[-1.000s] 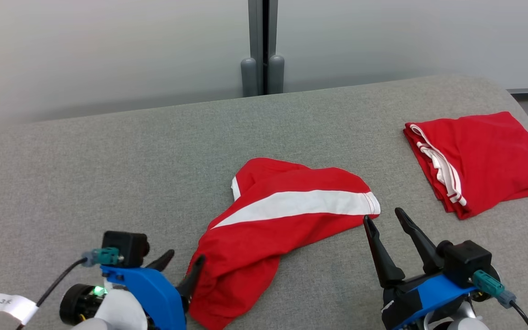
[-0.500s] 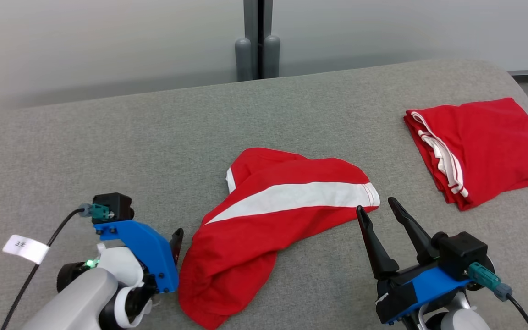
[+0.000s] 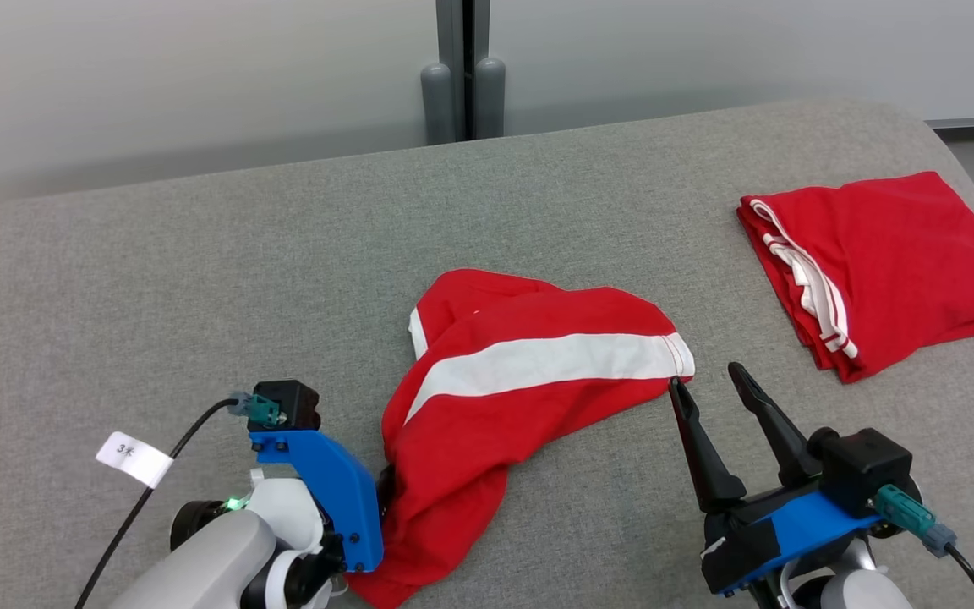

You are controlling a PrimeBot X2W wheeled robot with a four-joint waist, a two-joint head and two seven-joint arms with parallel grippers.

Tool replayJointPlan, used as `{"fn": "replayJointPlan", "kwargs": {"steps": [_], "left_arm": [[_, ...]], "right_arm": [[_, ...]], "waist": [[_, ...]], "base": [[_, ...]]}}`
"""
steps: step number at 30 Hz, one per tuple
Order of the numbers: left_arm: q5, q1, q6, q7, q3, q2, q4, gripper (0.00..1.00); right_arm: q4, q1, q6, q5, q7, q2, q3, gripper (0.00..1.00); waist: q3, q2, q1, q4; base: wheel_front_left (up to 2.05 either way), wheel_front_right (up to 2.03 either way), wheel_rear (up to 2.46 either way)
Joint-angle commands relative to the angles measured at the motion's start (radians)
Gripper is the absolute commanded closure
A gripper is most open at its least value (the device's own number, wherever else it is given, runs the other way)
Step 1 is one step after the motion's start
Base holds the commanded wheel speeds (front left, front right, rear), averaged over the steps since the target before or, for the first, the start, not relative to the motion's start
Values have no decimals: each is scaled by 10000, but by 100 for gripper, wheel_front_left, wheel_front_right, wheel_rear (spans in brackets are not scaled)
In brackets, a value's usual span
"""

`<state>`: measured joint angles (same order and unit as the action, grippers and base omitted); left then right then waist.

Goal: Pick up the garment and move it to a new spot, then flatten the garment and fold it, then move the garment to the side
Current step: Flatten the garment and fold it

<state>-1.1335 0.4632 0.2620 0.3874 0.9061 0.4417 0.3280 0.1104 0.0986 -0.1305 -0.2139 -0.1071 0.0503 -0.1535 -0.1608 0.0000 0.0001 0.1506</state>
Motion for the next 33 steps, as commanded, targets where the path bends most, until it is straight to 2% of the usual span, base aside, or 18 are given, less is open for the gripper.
{"fn": "replayJointPlan", "kwargs": {"steps": [1,5,9,14,15,16,17,23,33], "left_arm": [[114,61,-49,193,229,-70,56,0],[130,43,-98,337,442,-338,187,0],[707,228,-81,374,987,-447,486,0],[683,-182,-455,705,1619,-1048,778,2],[679,-235,-521,676,1657,-1114,819,59],[726,-249,-620,595,1703,-1149,853,84],[813,-236,-633,482,1729,-1172,896,100],[1103,-61,-599,-411,1466,-1079,1047,100],[1620,481,-294,-3165,149,-759,114,100]], "right_arm": [[-14,19,-5,-32,-34,3,-14,0],[-2,82,-5,-73,-54,4,-48,0],[20,69,-5,-91,-79,4,-81,0],[39,10,-5,-120,-80,4,-73,0],[38,1,-5,-114,-75,3,-70,0],[37,-3,-5,-110,-67,4,-70,0],[32,-6,-5,-104,-58,3,-68,0],[37,-34,-4,-120,-45,3,-62,0],[82,-117,-4,-203,-87,3,-21,0]], "waist": [[-10,0,-1,-41],[-31,0,-1,-71],[-50,0,-1,-53],[-22,0,-1,-2],[-14,0,-1,5],[-4,0,-1,12],[7,0,-1,16],[103,0,-1,-10],[341,0,-1,-169]], "base": [[0,0,0],[0,0,0],[0,0,0],[0,0,0],[0,0,0],[0,0,0],[0,0,0],[0,0,0],[0,0,0]]}}
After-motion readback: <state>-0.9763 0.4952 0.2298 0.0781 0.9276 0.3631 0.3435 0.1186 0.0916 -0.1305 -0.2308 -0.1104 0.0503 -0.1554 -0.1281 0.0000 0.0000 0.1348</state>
